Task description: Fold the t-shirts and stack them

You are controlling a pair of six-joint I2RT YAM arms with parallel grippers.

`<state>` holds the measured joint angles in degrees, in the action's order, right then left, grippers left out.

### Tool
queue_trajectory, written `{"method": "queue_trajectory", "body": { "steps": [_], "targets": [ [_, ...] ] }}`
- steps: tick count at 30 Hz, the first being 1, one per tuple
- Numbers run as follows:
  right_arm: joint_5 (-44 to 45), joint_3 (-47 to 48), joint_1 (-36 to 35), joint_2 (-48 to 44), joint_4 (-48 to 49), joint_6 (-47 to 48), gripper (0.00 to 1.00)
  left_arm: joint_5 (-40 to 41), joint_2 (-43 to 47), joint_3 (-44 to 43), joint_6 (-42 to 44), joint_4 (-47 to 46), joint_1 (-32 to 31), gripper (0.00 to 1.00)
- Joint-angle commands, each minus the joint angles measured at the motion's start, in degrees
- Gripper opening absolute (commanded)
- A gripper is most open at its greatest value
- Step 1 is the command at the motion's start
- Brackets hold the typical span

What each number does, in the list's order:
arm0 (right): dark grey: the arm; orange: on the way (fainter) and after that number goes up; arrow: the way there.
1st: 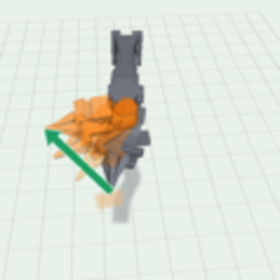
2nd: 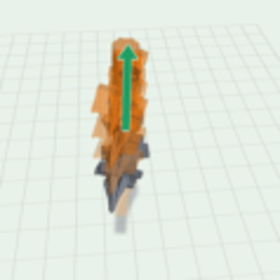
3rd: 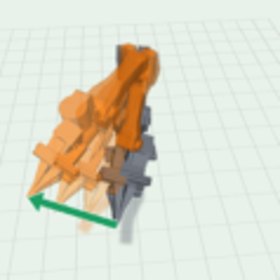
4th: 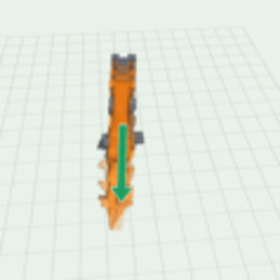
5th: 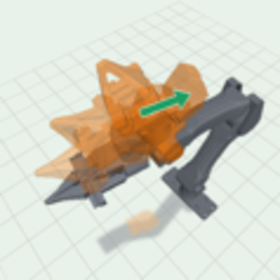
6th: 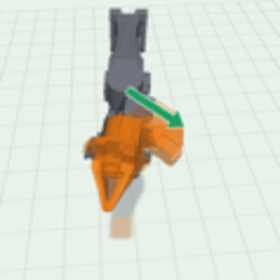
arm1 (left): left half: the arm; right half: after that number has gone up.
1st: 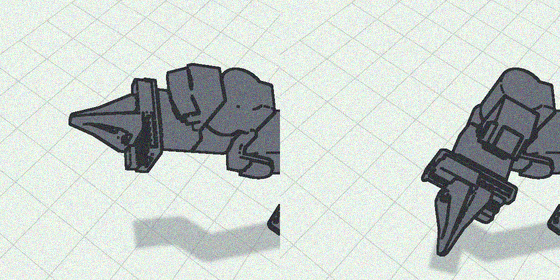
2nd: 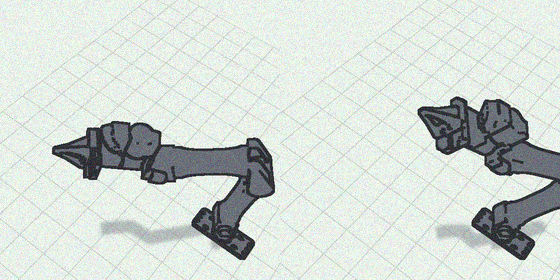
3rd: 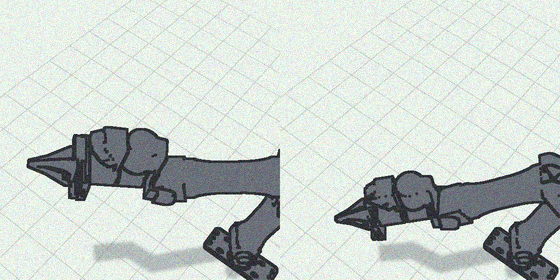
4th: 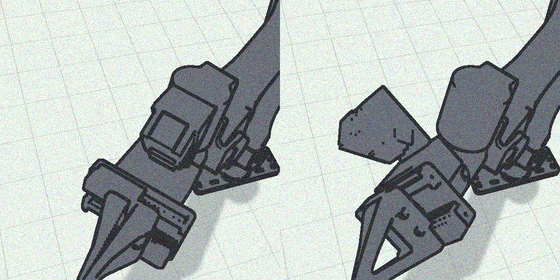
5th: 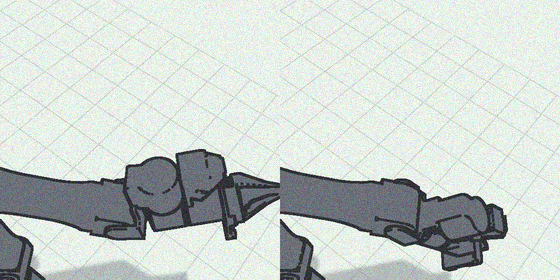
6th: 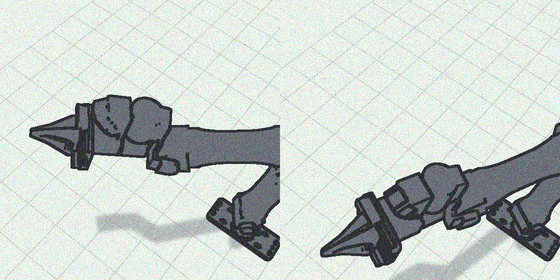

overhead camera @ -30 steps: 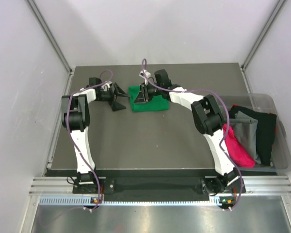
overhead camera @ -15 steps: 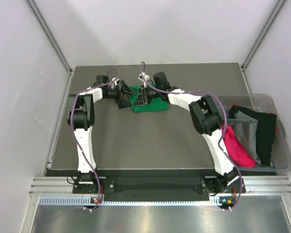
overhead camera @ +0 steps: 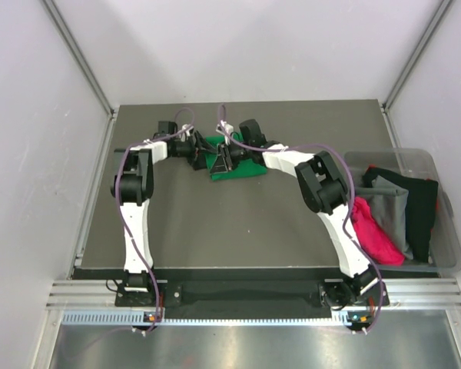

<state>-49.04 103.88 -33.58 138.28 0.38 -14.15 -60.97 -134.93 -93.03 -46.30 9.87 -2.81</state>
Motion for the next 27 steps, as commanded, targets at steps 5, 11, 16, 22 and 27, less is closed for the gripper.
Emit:
{"method": "queue_trajectory", "body": {
  "steps": [5, 11, 16, 22, 27],
  "targets": [
    [-3.69, 0.46, -0.52, -12.74, -3.81, 4.83, 0.25, 1.47, -3.23, 4.79, -3.44, -0.64, -2.02, 0.12],
    [-3.79, -2.44, 4.21, -27.17, -11.44, 13.0, 0.25, 2.52, -1.38, 1.64, 5.14, 8.02, -0.98, 0.0],
    [-1.16, -13.23, 9.49, -38.49, -13.65, 20.63, 0.25, 11.62, -4.02, -13.2, 24.56, 28.86, 1.92, 0.0],
    [1.14, -24.33, 13.36, -45.81, -15.15, 25.32, 0.25, 30.44, -6.92, -28.86, 43.04, 43.39, 6.58, 0.0],
    [1.14, -25.74, 14.42, -47.31, -14.09, 24.44, 0.25, 54.17, -4.46, -29.75, 54.47, 41.64, 7.64, 0.0]
  ]
}}
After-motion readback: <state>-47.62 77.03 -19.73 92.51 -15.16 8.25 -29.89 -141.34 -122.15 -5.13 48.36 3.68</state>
